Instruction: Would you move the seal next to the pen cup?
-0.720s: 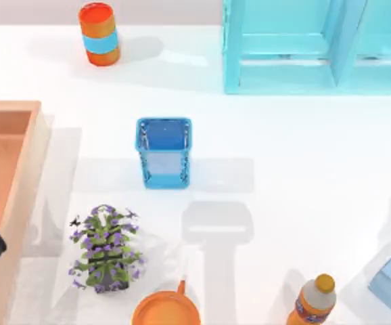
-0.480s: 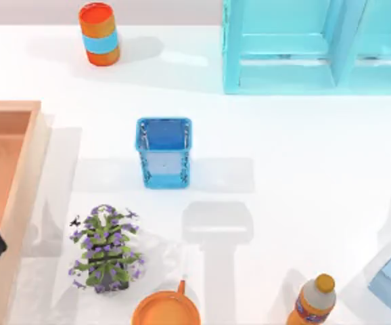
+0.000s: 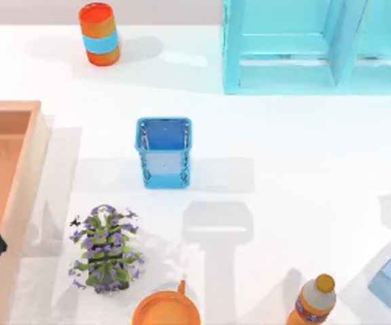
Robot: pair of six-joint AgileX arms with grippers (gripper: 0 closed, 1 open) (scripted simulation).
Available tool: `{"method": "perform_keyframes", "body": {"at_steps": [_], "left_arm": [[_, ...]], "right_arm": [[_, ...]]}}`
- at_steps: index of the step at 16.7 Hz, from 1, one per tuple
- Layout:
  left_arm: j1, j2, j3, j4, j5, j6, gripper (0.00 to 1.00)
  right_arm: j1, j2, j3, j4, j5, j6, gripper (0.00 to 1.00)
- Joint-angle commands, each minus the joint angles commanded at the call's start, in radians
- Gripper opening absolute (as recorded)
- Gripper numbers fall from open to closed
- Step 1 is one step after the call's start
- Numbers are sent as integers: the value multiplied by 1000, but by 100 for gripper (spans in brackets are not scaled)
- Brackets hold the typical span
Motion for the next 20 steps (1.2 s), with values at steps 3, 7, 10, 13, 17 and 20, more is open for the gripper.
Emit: {"method": "perform_keyframes", "body": {"at_steps": [3,7,10,13,17,20], "left_arm": [[0,0,0,0,0,0,100],[0,0,0,0,0,0,100],[0,0,0,0,0,0,100],[0,0,0,0,0,0,100],[0,0,0,0,0,0,100],[0,0,0,0,0,0,100]], "right_arm": [[-41,304,242,-201,0,-40,100],[-96,675,547,-469,0,-93,100],[-133,923,760,-643,1,-128,100],[-162,1122,937,-780,0,-157,100],[-187,1284,1088,-893,-1,-181,100],[-192,1311,1115,-913,-1,-185,100]]}}
